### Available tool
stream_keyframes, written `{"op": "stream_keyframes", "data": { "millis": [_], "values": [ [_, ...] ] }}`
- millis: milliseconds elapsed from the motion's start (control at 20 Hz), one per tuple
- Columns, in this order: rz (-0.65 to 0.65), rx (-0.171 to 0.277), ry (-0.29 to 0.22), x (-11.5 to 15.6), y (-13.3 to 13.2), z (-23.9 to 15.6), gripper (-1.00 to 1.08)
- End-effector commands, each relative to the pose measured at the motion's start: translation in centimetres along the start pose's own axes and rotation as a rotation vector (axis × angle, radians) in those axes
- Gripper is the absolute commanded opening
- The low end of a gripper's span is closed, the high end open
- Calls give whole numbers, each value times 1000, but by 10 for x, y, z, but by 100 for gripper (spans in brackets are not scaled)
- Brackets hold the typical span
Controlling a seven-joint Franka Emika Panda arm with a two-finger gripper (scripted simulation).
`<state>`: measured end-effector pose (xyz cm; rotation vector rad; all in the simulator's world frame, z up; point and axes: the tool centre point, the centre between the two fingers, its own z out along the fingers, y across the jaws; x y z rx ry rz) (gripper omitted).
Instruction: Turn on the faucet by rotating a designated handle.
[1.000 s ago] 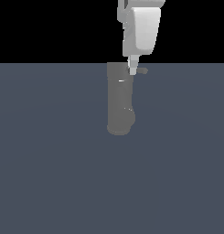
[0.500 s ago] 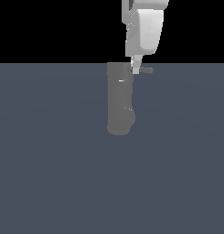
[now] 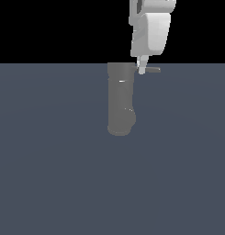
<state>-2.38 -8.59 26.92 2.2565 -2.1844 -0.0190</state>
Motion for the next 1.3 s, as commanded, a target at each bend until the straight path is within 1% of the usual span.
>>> {"op": "stream_keyframes", "data": {
  "millis": [0,1250],
  "values": [
    [26,9,6,20,-5,0,-100],
    [53,9,8,70,-39,-1,-100]
  ]
}}
